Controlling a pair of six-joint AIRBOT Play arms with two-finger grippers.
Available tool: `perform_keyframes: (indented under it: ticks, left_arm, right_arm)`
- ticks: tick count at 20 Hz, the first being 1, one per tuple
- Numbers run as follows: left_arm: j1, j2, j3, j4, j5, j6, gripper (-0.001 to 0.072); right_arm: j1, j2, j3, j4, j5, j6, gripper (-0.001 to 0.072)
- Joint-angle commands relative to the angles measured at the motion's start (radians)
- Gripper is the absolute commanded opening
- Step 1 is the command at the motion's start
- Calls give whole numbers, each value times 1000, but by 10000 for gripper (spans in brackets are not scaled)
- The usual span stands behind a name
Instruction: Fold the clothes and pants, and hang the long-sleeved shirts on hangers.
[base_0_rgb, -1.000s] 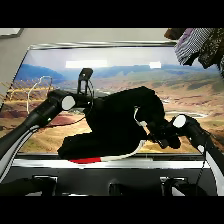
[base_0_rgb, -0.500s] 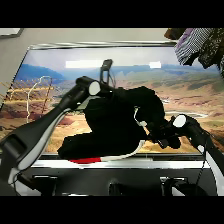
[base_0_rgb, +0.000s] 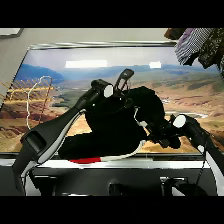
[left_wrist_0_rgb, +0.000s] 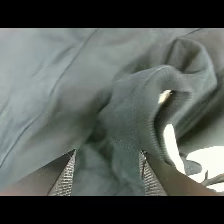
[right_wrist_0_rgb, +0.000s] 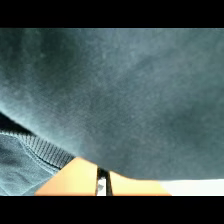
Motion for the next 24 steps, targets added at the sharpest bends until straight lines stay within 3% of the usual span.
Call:
perform_keyframes:
  ticks: [1,24]
  left_arm:
    - [-23,-7,6,-3,40,35,471]
    - [-45,-116,6,-6,266,32,459]
  right_arm:
    - [0,0,0,-16,-3,-6,43]
    - [0,0,0,-35,-9,-21,43]
